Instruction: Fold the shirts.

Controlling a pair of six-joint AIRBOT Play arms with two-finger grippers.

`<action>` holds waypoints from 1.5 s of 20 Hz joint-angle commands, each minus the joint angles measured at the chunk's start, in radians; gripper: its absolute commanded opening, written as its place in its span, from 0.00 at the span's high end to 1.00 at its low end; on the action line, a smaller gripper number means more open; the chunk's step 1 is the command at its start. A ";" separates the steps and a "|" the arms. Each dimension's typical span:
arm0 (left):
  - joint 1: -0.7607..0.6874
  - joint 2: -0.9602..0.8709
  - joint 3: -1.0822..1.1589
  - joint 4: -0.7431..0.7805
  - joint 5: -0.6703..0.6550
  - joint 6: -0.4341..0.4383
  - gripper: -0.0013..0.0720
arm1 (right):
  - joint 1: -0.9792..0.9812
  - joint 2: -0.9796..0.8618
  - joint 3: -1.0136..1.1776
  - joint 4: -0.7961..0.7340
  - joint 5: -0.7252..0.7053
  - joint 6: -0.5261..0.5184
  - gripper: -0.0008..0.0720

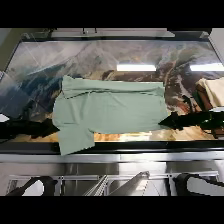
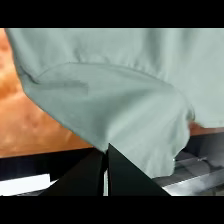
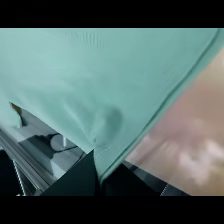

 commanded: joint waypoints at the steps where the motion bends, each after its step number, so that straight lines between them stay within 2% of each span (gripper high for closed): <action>1: 0.114 0.119 0.089 -0.044 -0.069 0.001 0.95 | -0.107 0.083 0.035 0.004 0.042 0.002 0.97; 5: 0.148 0.165 0.143 -0.143 -0.111 0.017 0.95 | -0.083 0.083 0.043 0.074 0.045 -0.019 0.97; 7: 0.102 0.164 0.183 -0.188 -0.077 0.033 0.95 | -0.037 0.081 0.053 0.171 -0.018 -0.062 0.97; 9: 0.038 0.117 0.266 -0.188 -0.016 0.035 0.95 | 0.010 0.068 0.100 0.195 -0.113 -0.062 0.97; 15: -0.163 -0.294 0.640 -0.172 0.008 0.067 0.96 | 0.137 -0.129 0.321 0.203 -0.253 -0.047 0.97; 21: -0.230 -0.700 1.054 -0.045 -0.013 0.031 0.96 | 0.142 -0.339 0.446 0.206 -0.362 -0.042 0.97; 25: -0.230 -0.846 1.228 -0.052 -0.027 0.012 0.96 | 0.143 -0.431 0.492 0.230 -0.374 -0.047 0.97; 30: -0.245 -0.957 1.383 -0.051 -0.078 0.008 0.96 | 0.143 -0.446 0.497 0.247 -0.426 -0.062 0.95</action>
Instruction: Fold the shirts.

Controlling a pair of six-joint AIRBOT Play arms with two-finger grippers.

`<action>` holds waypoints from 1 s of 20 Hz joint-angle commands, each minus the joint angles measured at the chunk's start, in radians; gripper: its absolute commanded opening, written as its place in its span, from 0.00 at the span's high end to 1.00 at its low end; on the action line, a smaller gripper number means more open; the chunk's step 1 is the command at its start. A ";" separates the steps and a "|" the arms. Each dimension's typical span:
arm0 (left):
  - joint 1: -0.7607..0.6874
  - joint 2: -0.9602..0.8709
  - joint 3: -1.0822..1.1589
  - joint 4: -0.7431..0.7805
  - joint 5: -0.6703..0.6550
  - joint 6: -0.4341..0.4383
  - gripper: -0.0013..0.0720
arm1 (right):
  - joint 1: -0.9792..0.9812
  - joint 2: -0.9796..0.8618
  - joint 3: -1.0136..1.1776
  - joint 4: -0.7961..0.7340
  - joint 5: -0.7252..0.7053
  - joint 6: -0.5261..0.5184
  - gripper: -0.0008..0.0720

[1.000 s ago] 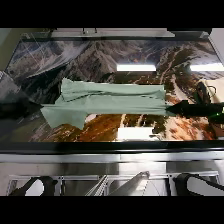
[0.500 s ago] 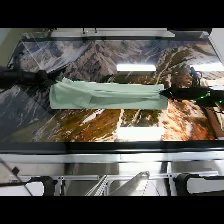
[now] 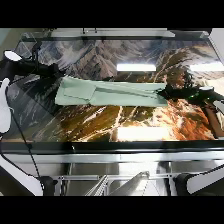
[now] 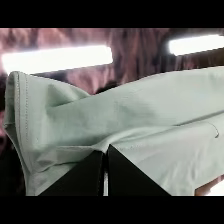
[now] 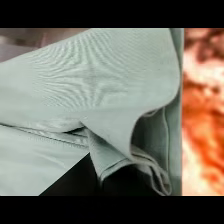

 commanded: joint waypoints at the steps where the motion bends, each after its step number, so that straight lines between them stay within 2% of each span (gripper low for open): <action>1: -0.018 -0.078 0.093 0.004 -0.026 -0.006 0.96 | 0.001 -0.016 0.010 0.014 -0.034 -0.010 0.79; 2: -0.024 -0.088 0.095 0.007 -0.025 -0.005 0.96 | 0.001 -0.016 0.016 0.033 -0.018 -0.009 0.62; 3: -0.025 -0.095 0.095 0.006 -0.027 -0.005 0.96 | 0.000 -0.015 0.024 0.057 0.019 -0.009 0.61; 6: -0.026 -0.104 0.091 0.007 -0.019 -0.005 0.96 | -0.006 -0.014 0.061 0.143 0.171 -0.008 0.61; 8: -0.026 -0.104 0.092 0.008 -0.016 -0.005 0.96 | -0.011 -0.014 0.089 0.168 0.201 0.025 0.61; 12: -0.026 -0.104 0.092 0.006 -0.017 -0.005 0.96 | -0.022 -0.015 0.143 0.167 0.157 0.065 0.61; 14: -0.026 -0.104 0.092 0.006 -0.019 -0.005 0.96 | -0.025 -0.016 0.150 0.168 0.096 0.075 0.66; 20: -0.026 -0.104 0.092 0.004 -0.005 -0.006 0.95 | -0.024 -0.062 0.150 0.192 0.000 0.074 0.66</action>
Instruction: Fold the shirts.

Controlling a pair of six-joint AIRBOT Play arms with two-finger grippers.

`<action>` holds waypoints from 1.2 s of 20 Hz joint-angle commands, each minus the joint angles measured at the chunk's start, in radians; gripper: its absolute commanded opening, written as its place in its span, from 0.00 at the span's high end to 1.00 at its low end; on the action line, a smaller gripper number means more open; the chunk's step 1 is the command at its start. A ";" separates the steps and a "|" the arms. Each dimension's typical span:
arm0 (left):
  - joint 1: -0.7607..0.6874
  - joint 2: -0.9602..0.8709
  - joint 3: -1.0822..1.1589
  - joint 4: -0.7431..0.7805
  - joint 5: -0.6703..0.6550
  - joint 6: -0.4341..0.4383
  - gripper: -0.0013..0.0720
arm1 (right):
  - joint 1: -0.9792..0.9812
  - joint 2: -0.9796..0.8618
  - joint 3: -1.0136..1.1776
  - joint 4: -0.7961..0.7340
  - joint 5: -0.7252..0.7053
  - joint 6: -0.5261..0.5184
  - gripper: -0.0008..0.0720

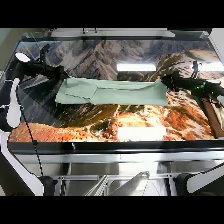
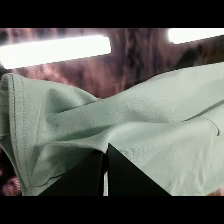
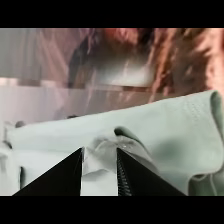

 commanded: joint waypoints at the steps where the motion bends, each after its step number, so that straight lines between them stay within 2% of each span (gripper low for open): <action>1: 0.000 0.000 0.001 -0.006 0.016 -0.006 0.86 | -0.001 -0.028 0.003 0.013 -0.056 0.002 0.66; 2: 0.000 0.001 0.001 -0.009 0.018 -0.011 0.61 | -0.004 -0.029 0.003 0.010 -0.056 0.001 0.66; 6: 0.000 0.016 0.002 -0.010 0.052 -0.011 0.59 | -0.055 -0.029 0.017 0.010 -0.055 0.016 0.66; 10: 0.017 0.065 0.002 -0.008 0.081 -0.010 0.60 | -0.106 -0.003 0.019 -0.020 0.031 0.019 0.66; 11: 0.029 0.085 0.002 -0.011 0.103 -0.011 0.60 | -0.120 0.010 0.023 -0.048 0.054 0.008 0.63; 13: 0.055 0.129 0.002 -0.010 0.093 -0.011 0.59 | -0.139 0.017 0.041 -0.132 0.123 0.001 0.24; 14: 0.064 0.146 0.002 -0.010 0.058 -0.011 0.59 | -0.138 0.017 0.042 -0.180 0.138 0.000 0.09; 18: 0.069 0.190 0.001 -0.010 -0.072 -0.027 0.59 | -0.088 -0.005 0.042 -0.309 0.158 -0.006 0.03; 21: 0.045 0.207 0.001 -0.010 -0.072 -0.036 0.59 | -0.028 -0.018 0.052 -0.329 0.083 -0.002 0.03; 24: 0.019 0.208 0.001 -0.009 -0.071 -0.036 0.59 | 0.014 -0.060 0.124 -0.368 0.071 0.056 0.03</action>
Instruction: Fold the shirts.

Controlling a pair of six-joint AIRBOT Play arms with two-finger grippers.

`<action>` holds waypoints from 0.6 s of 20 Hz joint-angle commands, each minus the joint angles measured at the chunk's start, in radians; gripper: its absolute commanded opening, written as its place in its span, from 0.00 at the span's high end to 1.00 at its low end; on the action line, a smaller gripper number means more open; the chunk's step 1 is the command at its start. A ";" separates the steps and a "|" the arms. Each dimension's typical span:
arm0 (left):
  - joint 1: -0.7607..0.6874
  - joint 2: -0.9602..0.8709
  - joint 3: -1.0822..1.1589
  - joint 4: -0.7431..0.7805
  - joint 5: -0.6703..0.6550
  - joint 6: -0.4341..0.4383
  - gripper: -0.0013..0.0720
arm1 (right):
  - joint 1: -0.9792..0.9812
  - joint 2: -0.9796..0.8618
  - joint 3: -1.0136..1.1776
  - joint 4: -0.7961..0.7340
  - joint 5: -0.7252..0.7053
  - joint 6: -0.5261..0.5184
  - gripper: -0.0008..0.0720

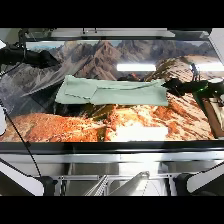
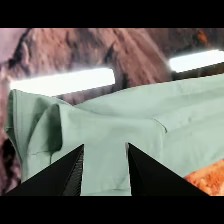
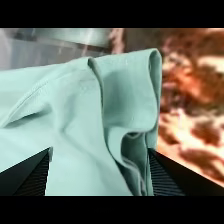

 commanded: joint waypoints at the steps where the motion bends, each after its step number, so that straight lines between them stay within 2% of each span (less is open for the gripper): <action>1: -0.026 0.009 0.000 0.002 -0.013 -0.004 0.59 | 0.053 -0.047 0.079 -0.065 -0.015 0.067 0.05; 2: -0.032 0.009 0.000 0.001 -0.014 -0.004 0.59 | 0.065 -0.060 0.105 -0.084 -0.015 0.085 0.05; 4: -0.047 0.009 0.000 0.001 -0.016 -0.004 0.59 | 0.078 -0.081 0.150 -0.127 -0.016 0.133 0.38; 7: -0.072 0.009 0.000 0.002 -0.020 -0.004 0.59 | 0.084 -0.103 0.179 -0.215 -0.019 0.214 0.42; 8: -0.083 0.009 0.000 0.002 -0.023 -0.004 0.59 | 0.085 -0.105 0.179 -0.245 -0.014 0.229 0.67; 10: -0.105 0.008 0.000 0.002 -0.023 -0.004 0.59 | 0.087 -0.106 0.180 -0.265 0.001 0.231 0.96; 12: -0.130 0.008 0.000 0.002 -0.021 -0.004 0.59 | 0.088 -0.106 0.184 -0.249 0.012 0.231 0.97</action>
